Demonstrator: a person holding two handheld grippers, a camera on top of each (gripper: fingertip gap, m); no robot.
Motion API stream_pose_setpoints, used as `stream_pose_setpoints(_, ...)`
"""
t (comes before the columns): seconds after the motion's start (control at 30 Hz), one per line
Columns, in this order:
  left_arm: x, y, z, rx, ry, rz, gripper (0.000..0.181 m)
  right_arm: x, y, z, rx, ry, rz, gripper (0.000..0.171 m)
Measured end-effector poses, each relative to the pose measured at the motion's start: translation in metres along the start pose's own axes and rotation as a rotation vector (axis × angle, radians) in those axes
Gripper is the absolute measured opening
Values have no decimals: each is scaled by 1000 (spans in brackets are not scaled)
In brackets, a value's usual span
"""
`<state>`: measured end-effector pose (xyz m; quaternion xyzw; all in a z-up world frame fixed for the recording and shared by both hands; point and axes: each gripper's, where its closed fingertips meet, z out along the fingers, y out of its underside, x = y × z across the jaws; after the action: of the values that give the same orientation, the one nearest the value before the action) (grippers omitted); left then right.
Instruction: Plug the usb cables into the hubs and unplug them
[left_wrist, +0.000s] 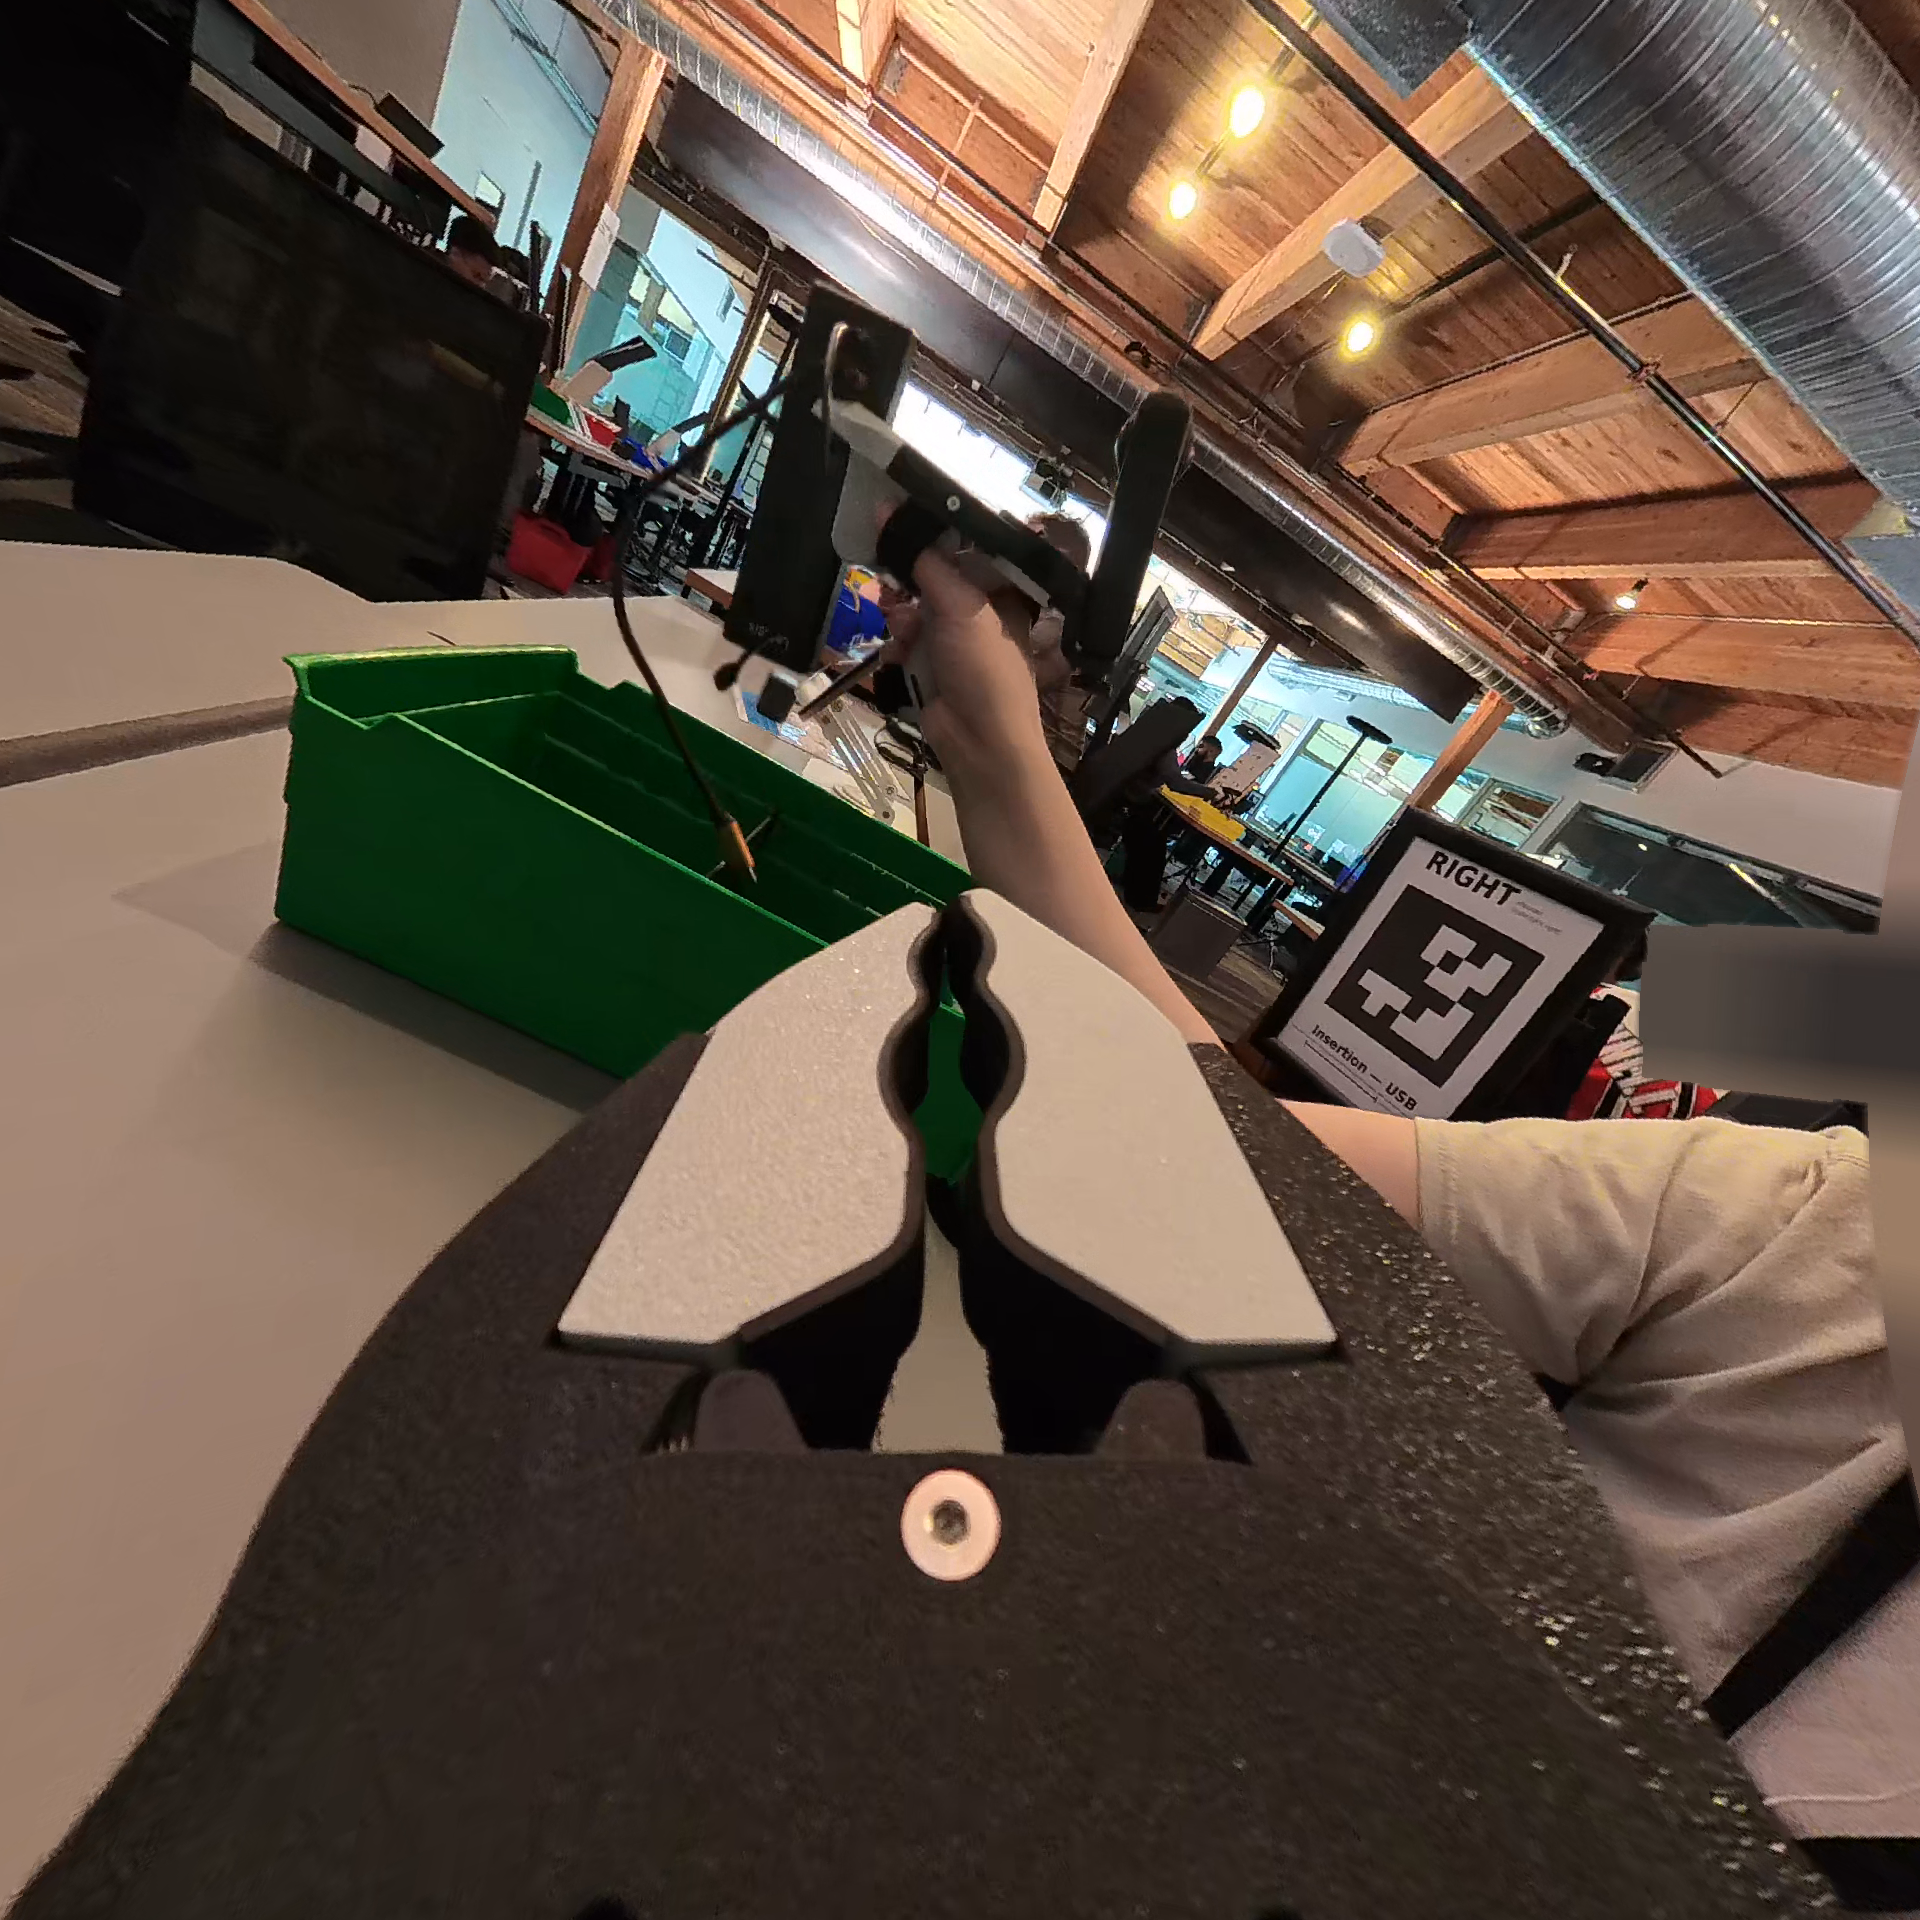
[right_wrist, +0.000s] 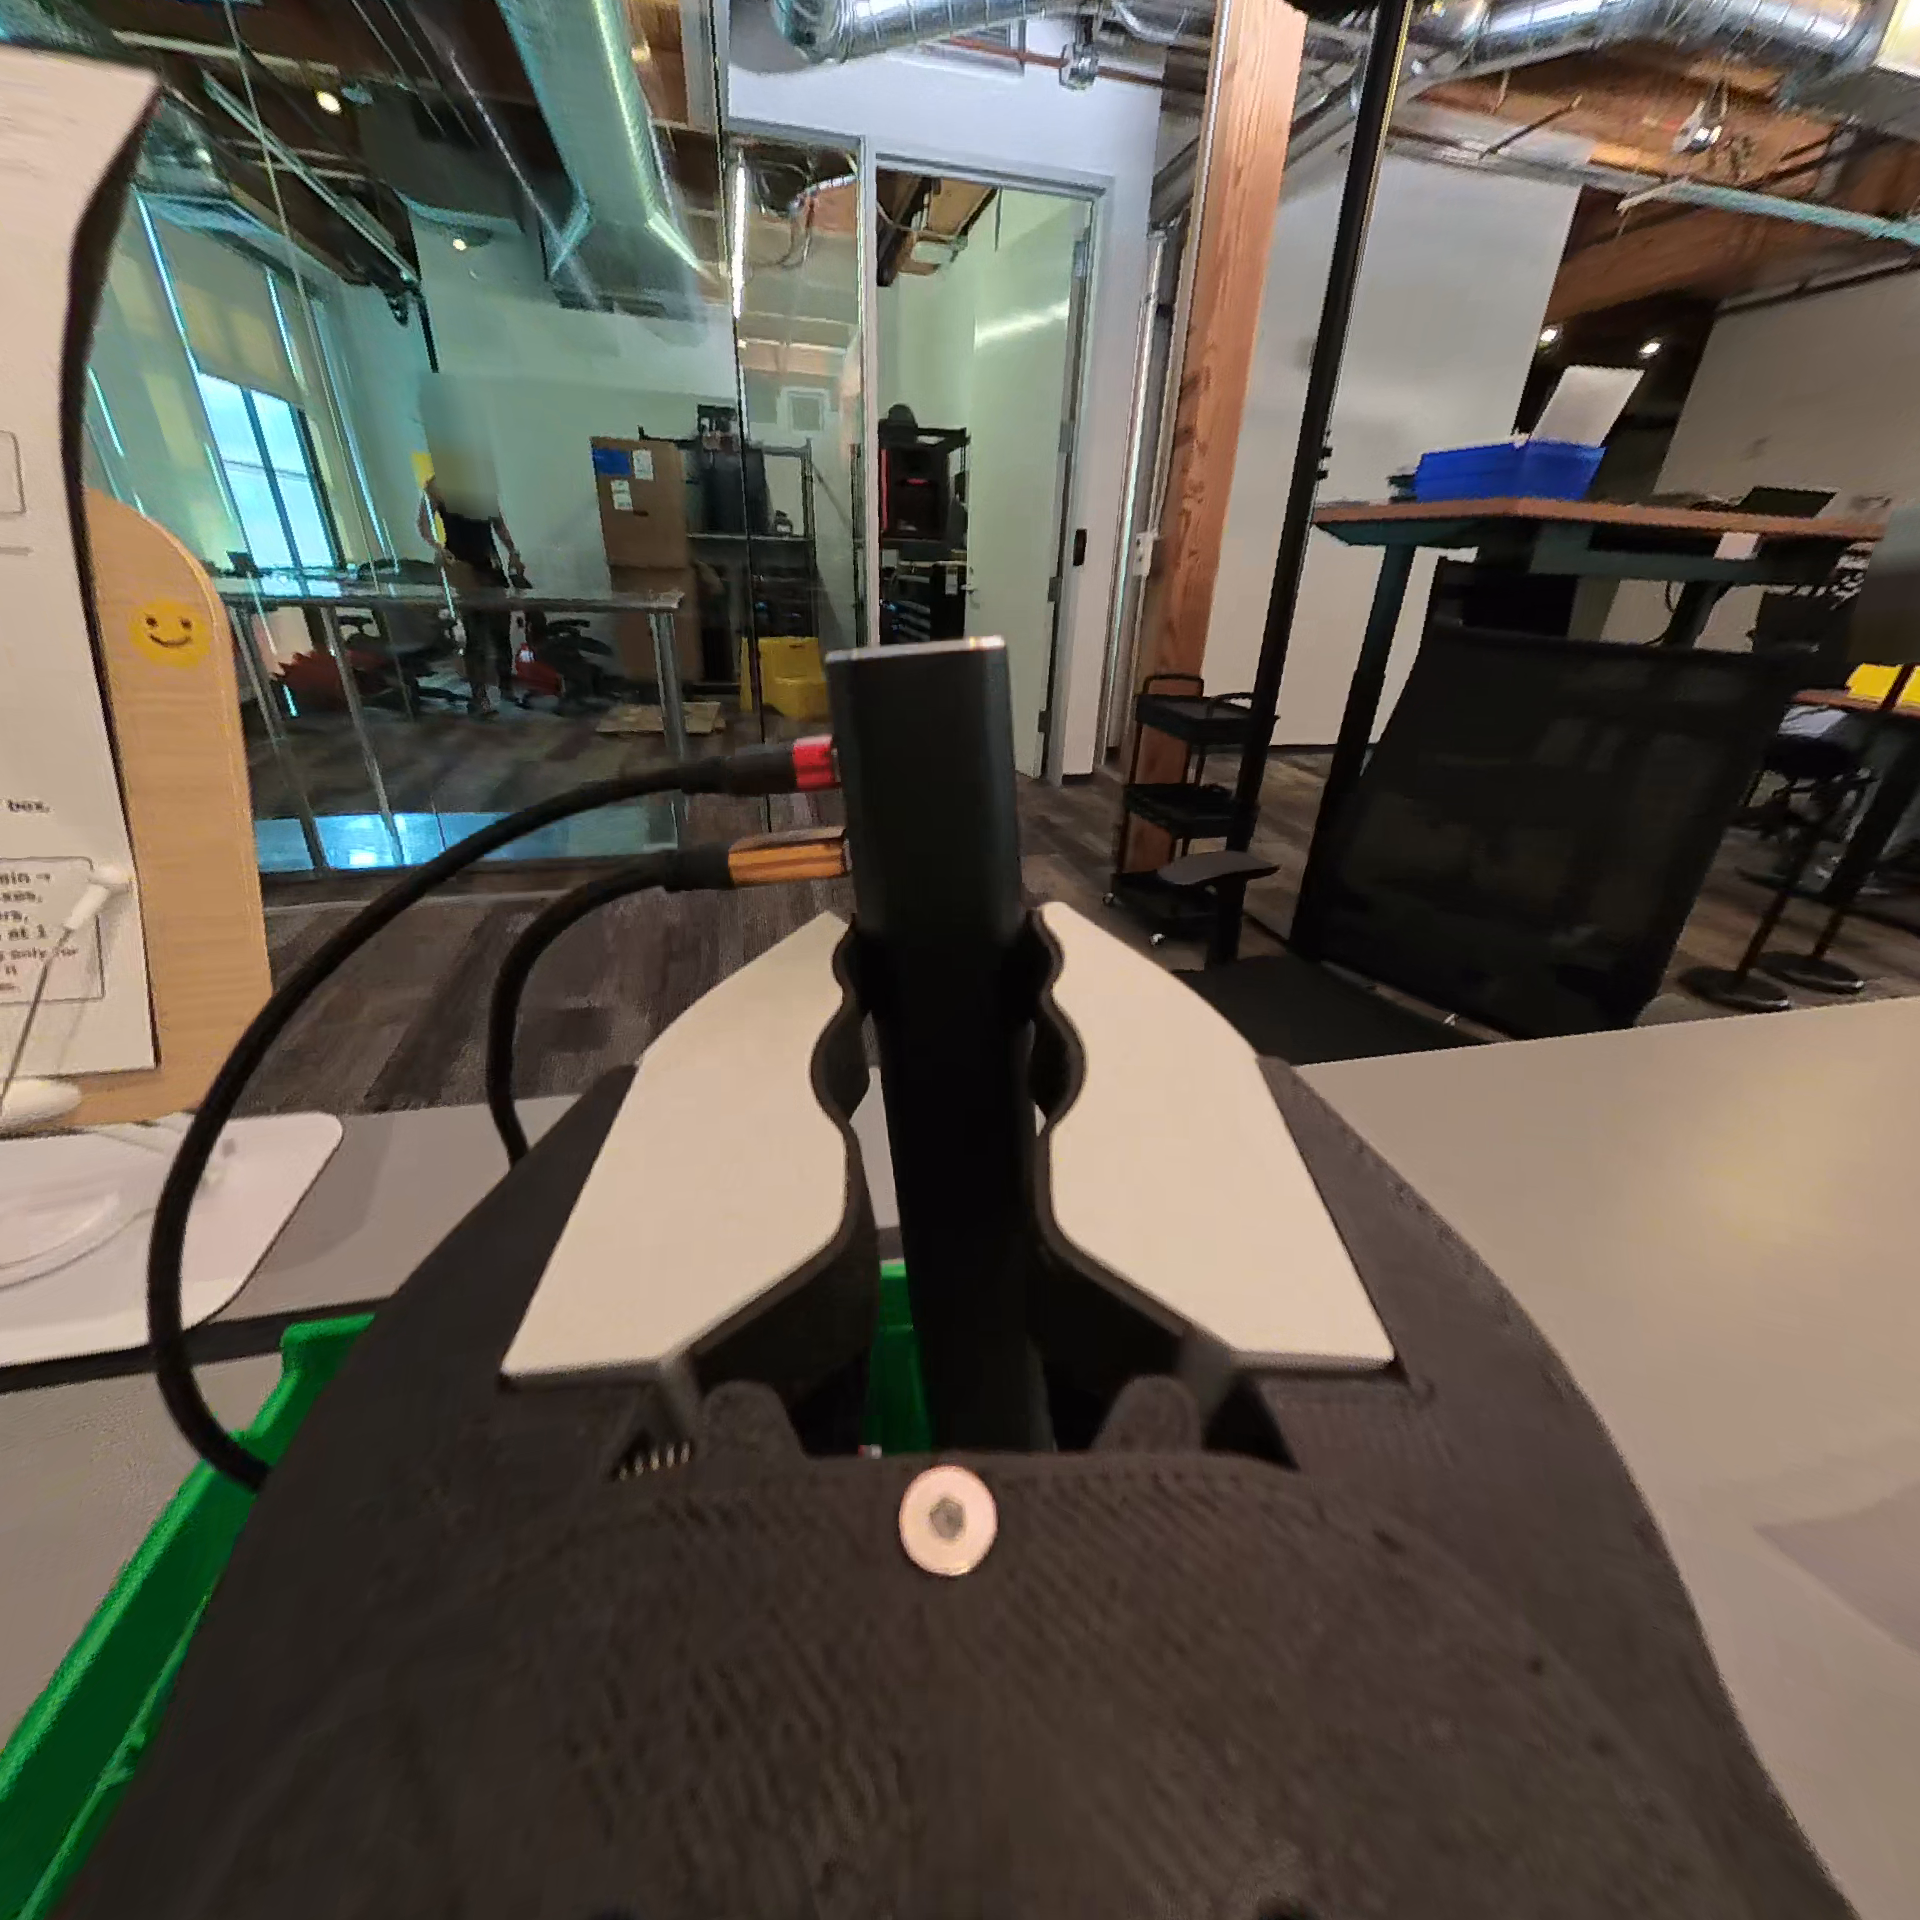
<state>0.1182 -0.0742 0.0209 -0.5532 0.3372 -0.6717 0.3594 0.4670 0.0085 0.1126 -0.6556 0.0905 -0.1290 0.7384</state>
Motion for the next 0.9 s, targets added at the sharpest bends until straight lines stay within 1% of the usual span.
stream_pose_setpoints(0.13,0,2,2,-4,9,-8,0,3,-15,1,63,28,16,29)
stream_pose_setpoints(0.23,0,4,3,-9,11,-8,0,-3,-13,5,57,-1,-25,29)
stream_pose_setpoints(0.43,-2,2,1,-1,6,-1,0,-40,26,14,-79,-205,-284,28)
stream_pose_setpoints(0.47,-2,1,0,3,4,-3,0,-45,32,13,-101,-248,-307,28)
stream_pose_setpoints(0.57,-4,0,-2,16,1,-9,0,-52,45,10,-154,-335,-285,28)
stream_pose_setpoints(0.67,-3,-2,-3,30,8,-21,0,-67,57,1,-166,-469,-399,28)
stream_pose_setpoints(0.77,-4,-1,-3,27,6,-25,0,-78,82,-9,-281,-582,-500,28)
stream_pose_setpoints(0.9,-3,0,-2,24,13,-31,0,-100,120,-24,-482,-759,-526,28)
